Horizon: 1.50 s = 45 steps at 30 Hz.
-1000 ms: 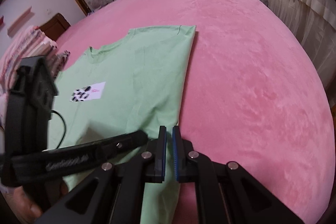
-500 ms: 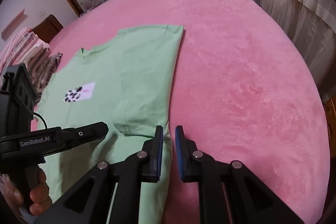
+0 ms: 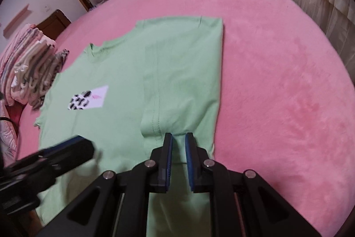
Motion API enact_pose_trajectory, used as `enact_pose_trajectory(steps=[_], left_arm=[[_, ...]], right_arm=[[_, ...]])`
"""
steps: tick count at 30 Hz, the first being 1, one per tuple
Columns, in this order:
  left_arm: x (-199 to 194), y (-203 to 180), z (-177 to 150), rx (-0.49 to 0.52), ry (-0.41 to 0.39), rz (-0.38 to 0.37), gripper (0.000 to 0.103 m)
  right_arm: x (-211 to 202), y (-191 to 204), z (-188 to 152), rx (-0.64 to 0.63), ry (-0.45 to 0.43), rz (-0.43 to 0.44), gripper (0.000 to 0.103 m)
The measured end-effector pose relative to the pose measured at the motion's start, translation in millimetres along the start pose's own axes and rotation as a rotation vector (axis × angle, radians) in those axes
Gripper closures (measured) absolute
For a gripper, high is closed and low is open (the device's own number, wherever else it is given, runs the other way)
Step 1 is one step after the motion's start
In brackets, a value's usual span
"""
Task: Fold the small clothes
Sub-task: 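Grasp the side edge with the right tool and fold it toward the label, then open the right tool and withdraw it from the folded side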
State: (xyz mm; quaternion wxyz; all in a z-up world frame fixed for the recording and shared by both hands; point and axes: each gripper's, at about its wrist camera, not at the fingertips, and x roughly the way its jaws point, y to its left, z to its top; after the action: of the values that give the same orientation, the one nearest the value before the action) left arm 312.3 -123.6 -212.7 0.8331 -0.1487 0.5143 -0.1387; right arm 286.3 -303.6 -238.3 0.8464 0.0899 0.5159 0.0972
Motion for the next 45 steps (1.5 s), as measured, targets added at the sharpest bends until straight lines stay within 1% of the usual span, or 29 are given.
enact_pose_trajectory(steps=[2, 5, 8, 10, 14, 16, 18, 23, 28, 29, 30, 32, 38, 41, 43, 44, 45], left_arm=[[-3.7, 5.0, -0.7, -0.009, -0.001, 0.002, 0.060], [-8.7, 8.5, -3.4, -0.018, 0.002, 0.004, 0.059], [-19.3, 15.7, -5.8, -0.022, -0.005, 0.010, 0.051], [-30.4, 20.8, -6.9, -0.024, -0.021, 0.018, 0.048], [-59.9, 31.0, -12.4, -0.016, -0.060, 0.038, 0.045], [-73.2, 33.3, -14.7, -0.008, -0.074, 0.048, 0.038], [-92.6, 35.5, -17.6, 0.009, -0.098, 0.064, 0.036], [-136.9, 38.7, -27.2, 0.045, -0.156, 0.098, 0.029], [-181.1, 45.1, -38.7, 0.071, -0.211, 0.125, 0.020], [-189.5, 46.7, -40.6, 0.076, -0.221, 0.131, 0.019], [-198.7, 49.3, -43.4, 0.081, -0.233, 0.140, 0.017], [-211.9, 54.1, -47.3, 0.083, -0.252, 0.150, 0.014], [-246.4, 84.9, -56.5, 0.066, -0.291, 0.192, 0.009], [-259.3, 106.7, -57.7, 0.042, -0.311, 0.211, 0.007], [-269.3, 128.2, -58.1, 0.017, -0.316, 0.227, 0.002], [-273.1, 138.2, -57.8, 0.007, -0.318, 0.229, 0.001], [-276.9, 147.1, -57.4, -0.004, -0.323, 0.233, 0.001]], right_arm=[[-1.3, 7.5, -1.2, -0.020, -0.004, -0.018, 0.088], [-6.6, 18.0, -4.0, -0.050, -0.007, -0.021, 0.088], [-14.9, 28.2, -7.9, -0.063, -0.008, -0.013, 0.088], [-23.7, 37.2, -12.7, -0.075, -0.017, -0.009, 0.088], [-44.3, 52.2, -24.0, -0.057, -0.042, 0.000, 0.088], [-59.8, 58.6, -31.4, -0.021, -0.064, 0.014, 0.088], [-75.1, 65.0, -38.1, 0.009, -0.088, 0.021, 0.088], [-116.4, 86.7, -58.8, 0.055, -0.152, -0.016, 0.088], [-150.2, 104.2, -74.8, 0.074, -0.192, -0.021, 0.088], [-156.2, 107.3, -78.3, 0.074, -0.200, -0.023, 0.087], [-161.6, 111.8, -80.8, 0.074, -0.210, -0.022, 0.083], [-169.4, 121.5, -84.0, 0.069, -0.220, -0.023, 0.079], [-178.6, 155.3, -87.6, 0.033, -0.227, -0.004, 0.079], [-177.1, 180.8, -85.9, 0.003, -0.230, 0.003, 0.077], [-175.7, 197.3, -84.6, -0.014, -0.240, 0.002, 0.070], [-174.5, 206.4, -83.0, -0.024, -0.249, 0.002, 0.066], [-172.9, 215.4, -81.0, -0.035, -0.258, 0.002, 0.064]])
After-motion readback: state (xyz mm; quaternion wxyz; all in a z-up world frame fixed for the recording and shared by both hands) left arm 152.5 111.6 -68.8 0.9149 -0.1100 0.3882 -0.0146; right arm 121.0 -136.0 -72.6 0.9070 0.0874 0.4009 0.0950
